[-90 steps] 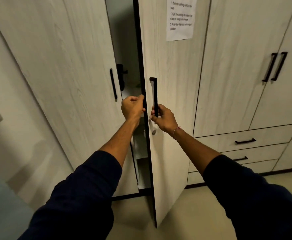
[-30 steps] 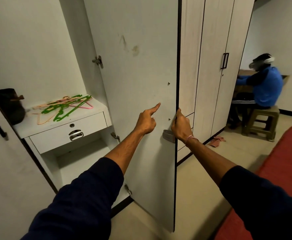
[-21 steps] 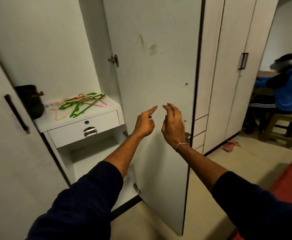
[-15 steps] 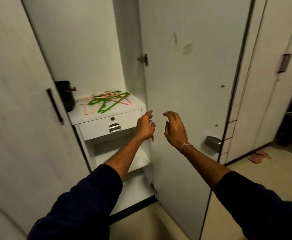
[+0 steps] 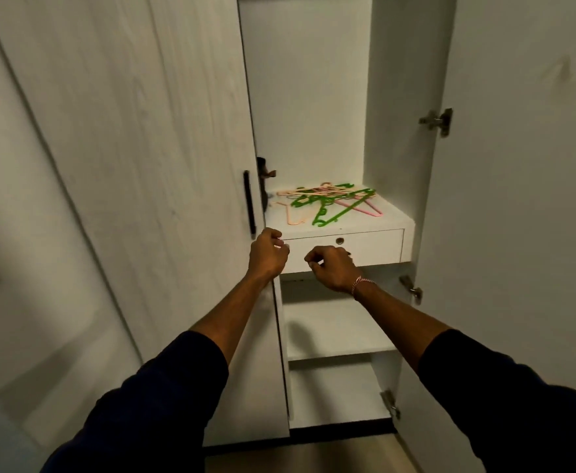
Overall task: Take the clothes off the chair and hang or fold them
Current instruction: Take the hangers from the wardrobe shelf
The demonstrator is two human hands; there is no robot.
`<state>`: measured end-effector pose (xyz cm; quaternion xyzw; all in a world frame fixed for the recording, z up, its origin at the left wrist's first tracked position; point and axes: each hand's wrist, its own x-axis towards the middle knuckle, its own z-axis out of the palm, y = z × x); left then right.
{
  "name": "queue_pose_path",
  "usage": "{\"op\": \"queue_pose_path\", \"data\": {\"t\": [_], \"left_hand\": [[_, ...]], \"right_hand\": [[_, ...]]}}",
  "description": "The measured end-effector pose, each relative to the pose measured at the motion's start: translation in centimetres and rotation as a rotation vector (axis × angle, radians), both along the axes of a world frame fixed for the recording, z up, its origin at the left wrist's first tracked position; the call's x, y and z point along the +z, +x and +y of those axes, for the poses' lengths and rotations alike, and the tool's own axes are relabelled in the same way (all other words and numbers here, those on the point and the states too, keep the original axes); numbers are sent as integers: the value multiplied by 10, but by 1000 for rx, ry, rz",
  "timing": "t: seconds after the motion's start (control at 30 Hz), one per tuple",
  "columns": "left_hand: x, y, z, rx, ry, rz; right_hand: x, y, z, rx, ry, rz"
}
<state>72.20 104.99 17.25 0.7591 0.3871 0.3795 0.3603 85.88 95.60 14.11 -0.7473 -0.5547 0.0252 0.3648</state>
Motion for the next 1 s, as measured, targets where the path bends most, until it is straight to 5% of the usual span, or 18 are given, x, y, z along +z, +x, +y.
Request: {"op": "queue_pose_path", "data": {"t": [0.33,0.7,1.0], "left_hand": [[10,-37,72,73,2,-34],[22,6,130,68,39,3],[31,42,155,141,10,-174]], "right_hand": [[12,-15,82,49,-3,50],[29,15,156,153,-93,102],[38,39,203,282,-144,209]]}}
